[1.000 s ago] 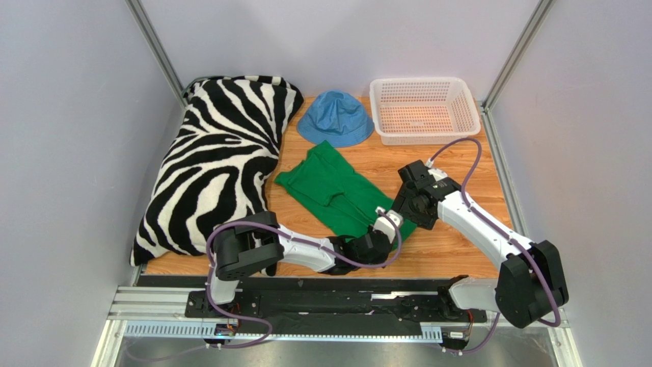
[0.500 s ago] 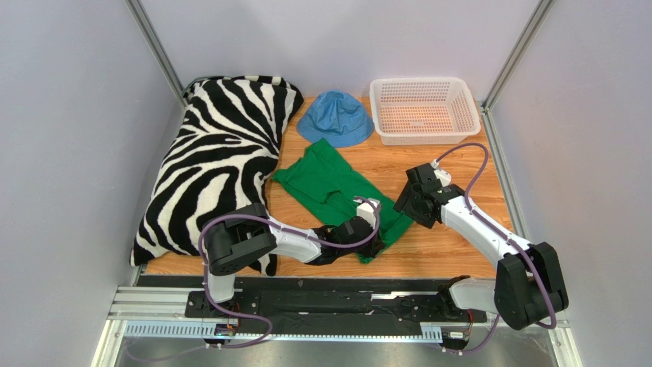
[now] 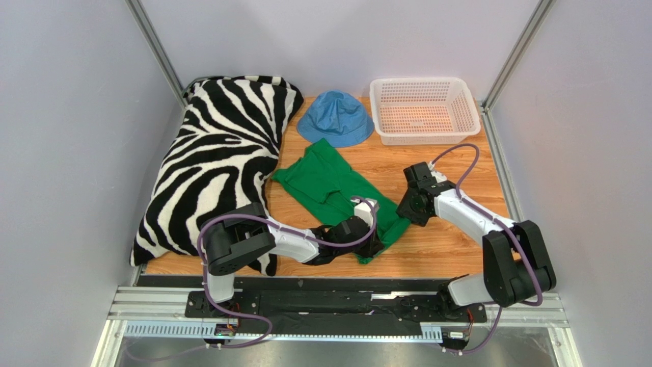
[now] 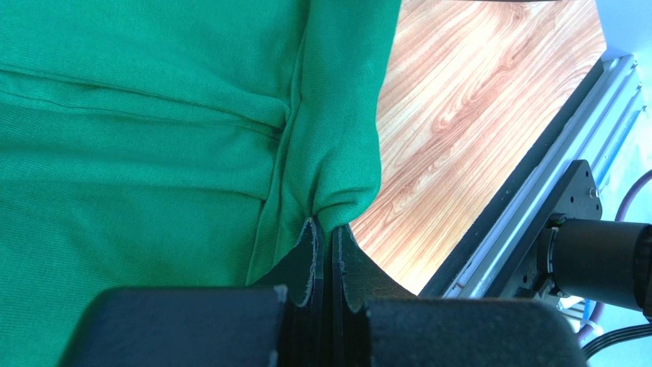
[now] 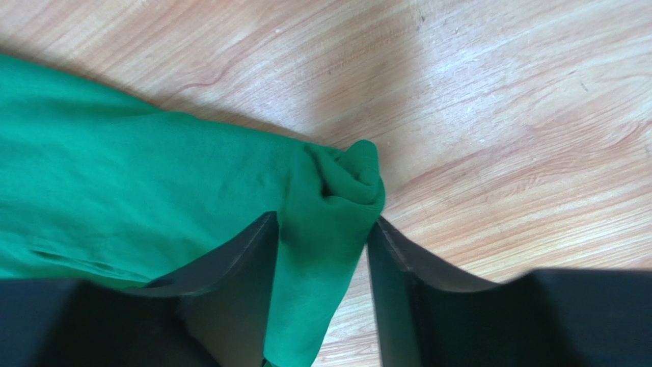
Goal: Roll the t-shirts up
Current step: Roll the arm.
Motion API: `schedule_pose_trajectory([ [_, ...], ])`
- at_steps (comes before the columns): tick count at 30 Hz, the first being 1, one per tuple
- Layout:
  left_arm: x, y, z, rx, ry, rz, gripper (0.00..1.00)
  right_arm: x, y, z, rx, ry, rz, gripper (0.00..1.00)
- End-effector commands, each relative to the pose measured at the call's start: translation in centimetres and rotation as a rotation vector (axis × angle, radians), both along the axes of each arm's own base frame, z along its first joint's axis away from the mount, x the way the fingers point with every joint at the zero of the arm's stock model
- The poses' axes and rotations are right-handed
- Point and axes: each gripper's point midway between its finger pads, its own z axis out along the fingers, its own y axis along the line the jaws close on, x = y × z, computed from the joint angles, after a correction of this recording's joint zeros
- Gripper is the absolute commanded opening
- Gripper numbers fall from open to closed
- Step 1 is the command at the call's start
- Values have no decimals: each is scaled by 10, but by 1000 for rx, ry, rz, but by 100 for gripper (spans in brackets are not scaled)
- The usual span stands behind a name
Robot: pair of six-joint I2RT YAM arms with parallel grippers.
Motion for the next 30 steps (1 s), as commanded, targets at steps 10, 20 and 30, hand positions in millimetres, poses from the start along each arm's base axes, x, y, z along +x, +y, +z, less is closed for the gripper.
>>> schedule_pose_trajectory([
  [10, -11, 0, 11, -23, -25, -77, 3, -1, -16, 1, -137, 147, 33, 10],
  [20, -10, 9, 26, 5, -74, -96, 41, -6, -31, -1, -241, 232, -3, 0],
  [30, -26, 20, 32, 52, -96, -157, 46, -2, -34, 1, -272, 259, -27, 0],
])
